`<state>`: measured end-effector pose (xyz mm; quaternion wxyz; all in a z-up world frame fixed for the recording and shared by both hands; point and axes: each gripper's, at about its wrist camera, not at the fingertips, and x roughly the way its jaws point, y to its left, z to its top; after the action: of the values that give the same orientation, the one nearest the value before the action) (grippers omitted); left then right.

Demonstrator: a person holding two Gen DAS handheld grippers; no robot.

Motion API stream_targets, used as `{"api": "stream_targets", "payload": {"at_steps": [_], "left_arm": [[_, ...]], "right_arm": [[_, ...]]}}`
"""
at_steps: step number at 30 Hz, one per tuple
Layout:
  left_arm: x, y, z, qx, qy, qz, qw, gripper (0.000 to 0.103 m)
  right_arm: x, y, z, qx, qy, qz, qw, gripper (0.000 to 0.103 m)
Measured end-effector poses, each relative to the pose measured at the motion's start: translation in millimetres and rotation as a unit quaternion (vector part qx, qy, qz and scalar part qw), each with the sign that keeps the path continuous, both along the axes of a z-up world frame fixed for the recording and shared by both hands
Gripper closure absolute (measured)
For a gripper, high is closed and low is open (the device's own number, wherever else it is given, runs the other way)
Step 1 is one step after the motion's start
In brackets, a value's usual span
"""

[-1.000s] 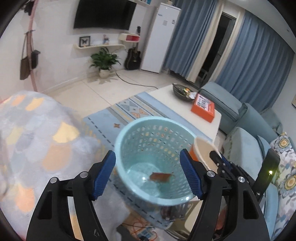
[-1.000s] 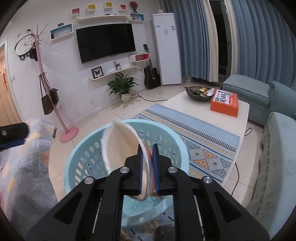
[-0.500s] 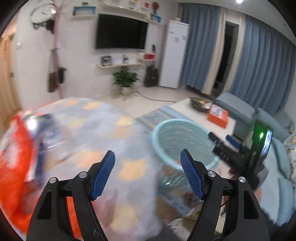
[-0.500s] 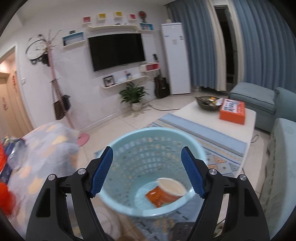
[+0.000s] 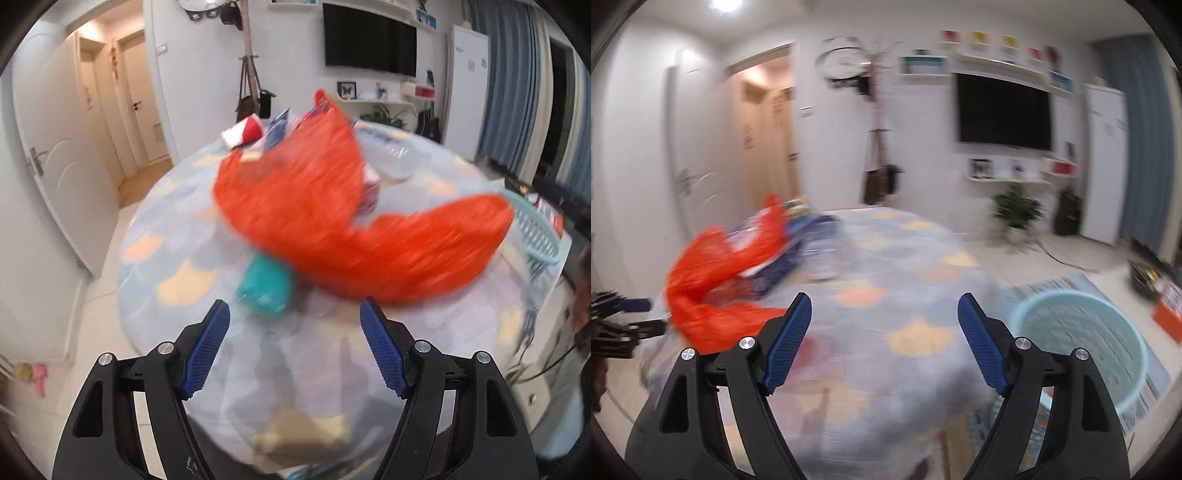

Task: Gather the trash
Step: 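Grasp the teal packet with the left tool while the right tool grasps the red bag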

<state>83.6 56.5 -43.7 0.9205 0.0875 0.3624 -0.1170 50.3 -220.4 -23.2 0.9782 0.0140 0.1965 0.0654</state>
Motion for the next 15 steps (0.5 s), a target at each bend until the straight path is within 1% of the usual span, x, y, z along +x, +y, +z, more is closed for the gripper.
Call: {"api": "stream_targets", "payload": {"at_steps": [3,4,6,8,13,15], "left_arm": [[9.0,6.8,-8.8,0.0,-0.002,-0.039,0.9992,0.032],[12.8,7.3,-11.5,0.004,-0.002,-0.045,0.999,0.032],[26.2,5.0,-18.5,0.026,-0.001,-0.041,0.9988,0.032],[38.6,8.3,-21.9,0.031,0.002,-0.032,0.999,0.032],[50.2,15.7,-25.7,-0.003,0.013,-0.037,0.9992,0.032],[52.1,20.6,-26.4,-0.03,0.021,-0.034,0.9987,0.037]], "right_arm": [[-0.8,27.9,6.7,-0.012,-0.001,0.039,0.999,0.026],[-1.9,35.6,8.3,-0.016,-0.002,0.049,0.999,0.026],[-6.5,49.3,11.0,-0.026,-0.006,0.067,0.997,0.026],[-12.7,61.9,13.3,-0.038,-0.01,0.089,0.995,0.026],[-15.0,94.2,9.7,-0.08,0.0,0.139,0.987,0.026],[-11.4,104.3,5.3,-0.094,0.009,0.154,0.984,0.026]]}}
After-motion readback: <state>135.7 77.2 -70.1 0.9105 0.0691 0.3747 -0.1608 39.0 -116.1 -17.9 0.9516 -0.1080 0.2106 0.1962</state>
